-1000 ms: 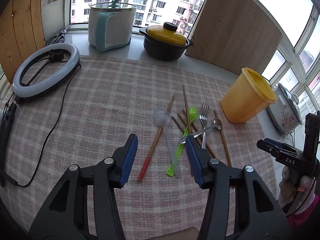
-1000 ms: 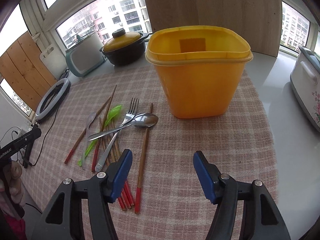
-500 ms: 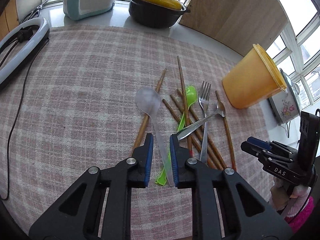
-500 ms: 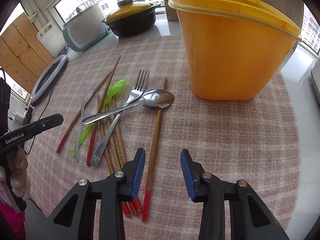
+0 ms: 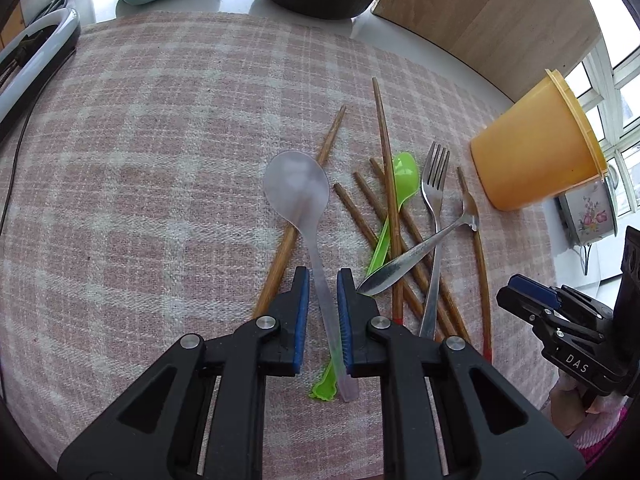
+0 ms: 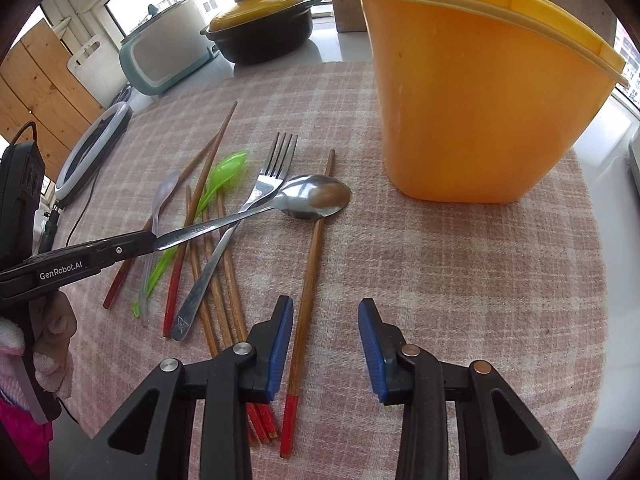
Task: Organize utensils
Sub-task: 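Grasp the clear plastic spoon with the left tool while the right tool grasps a red-tipped chopstick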
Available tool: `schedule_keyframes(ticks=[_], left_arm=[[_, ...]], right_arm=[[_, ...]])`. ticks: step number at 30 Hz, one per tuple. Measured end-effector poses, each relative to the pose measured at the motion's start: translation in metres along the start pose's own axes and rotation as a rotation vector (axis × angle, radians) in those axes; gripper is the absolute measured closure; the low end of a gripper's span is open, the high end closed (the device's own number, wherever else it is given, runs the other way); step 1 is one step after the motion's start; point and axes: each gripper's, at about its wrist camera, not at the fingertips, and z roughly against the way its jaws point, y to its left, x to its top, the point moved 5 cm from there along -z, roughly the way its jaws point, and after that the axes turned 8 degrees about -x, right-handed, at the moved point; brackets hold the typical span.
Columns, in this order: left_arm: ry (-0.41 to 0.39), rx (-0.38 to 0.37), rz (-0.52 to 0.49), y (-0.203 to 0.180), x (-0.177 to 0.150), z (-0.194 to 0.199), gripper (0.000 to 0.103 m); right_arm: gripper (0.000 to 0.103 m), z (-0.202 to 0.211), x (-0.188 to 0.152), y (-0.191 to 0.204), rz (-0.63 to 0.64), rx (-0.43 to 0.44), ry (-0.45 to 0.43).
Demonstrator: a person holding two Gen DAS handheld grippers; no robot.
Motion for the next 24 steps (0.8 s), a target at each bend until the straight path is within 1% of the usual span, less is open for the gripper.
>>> schedule_keyframes(ticks=[5,8,11,13,15,19,20,22,24], left_arm=[[-0.009,0.008,0.0,0.004,0.006,-0.001,0.091],[-0.014,0.013,0.004,0.001,0.015,-0.008,0.091],[-0.02,0.026,-0.01,0.001,0.021,-0.011,0.091],[-0.029,0.042,-0.026,0.0,0.025,-0.013,0.094],[-0.036,0.046,-0.038,-0.002,0.027,-0.016,0.095],[-0.048,0.034,-0.036,-0.002,0.027,-0.017,0.096],[-0.049,0.029,-0.034,-0.002,0.026,-0.017,0.097],[-0.051,0.022,-0.028,0.0,0.026,-0.016,0.097],[-0.053,0.019,-0.026,0.002,0.023,-0.015,0.098]], right_arm=[[0.068,-0.005,0.004,0.002,0.005,0.003,0.006],[0.069,-0.009,0.005,0.004,0.007,0.006,0.013],[0.069,-0.013,0.007,0.005,0.007,0.006,0.02],[0.07,-0.017,0.009,0.006,0.005,0.005,0.027],[0.071,-0.02,0.011,0.007,0.003,0.002,0.032],[0.072,-0.025,0.015,0.01,0.012,-0.017,0.034],[0.074,-0.026,0.016,0.011,0.016,-0.025,0.037],[0.081,-0.028,0.019,0.012,0.029,-0.056,0.041],[0.088,-0.029,0.02,0.013,0.043,-0.069,0.047]])
